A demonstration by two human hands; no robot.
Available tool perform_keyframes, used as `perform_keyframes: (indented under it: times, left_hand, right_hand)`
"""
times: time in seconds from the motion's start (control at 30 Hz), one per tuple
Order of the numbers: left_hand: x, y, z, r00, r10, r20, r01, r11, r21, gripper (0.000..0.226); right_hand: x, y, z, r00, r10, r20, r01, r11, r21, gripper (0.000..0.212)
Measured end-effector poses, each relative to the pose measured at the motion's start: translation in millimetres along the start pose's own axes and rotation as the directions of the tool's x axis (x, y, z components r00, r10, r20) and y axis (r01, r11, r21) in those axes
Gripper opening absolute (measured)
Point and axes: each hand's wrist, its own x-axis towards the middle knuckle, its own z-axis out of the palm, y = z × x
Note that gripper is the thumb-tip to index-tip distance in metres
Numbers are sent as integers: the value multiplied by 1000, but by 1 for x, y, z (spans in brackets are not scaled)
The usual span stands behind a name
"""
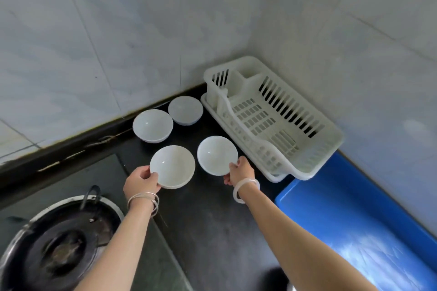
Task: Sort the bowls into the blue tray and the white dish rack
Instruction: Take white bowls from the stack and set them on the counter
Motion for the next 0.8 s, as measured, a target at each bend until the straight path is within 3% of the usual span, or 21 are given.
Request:
perform_keyframes:
  times: [0.47,0.67,0.8]
  left_hand:
    - [24,-8,10,997,-76,-30,71,985,-158,25]
    - [26,-12,11,996,-90,21,93,965,-246,29]
    - [23,-12,9,956,-228,185,285,873,-395,31]
  right_hand:
    - [30,-12,25,998,64,2,-64,996,57,9]
    - [28,-13,27,981,161,109,-187,934,305,15]
    - [21,-4,23,963,171,210,-257,823,507,37]
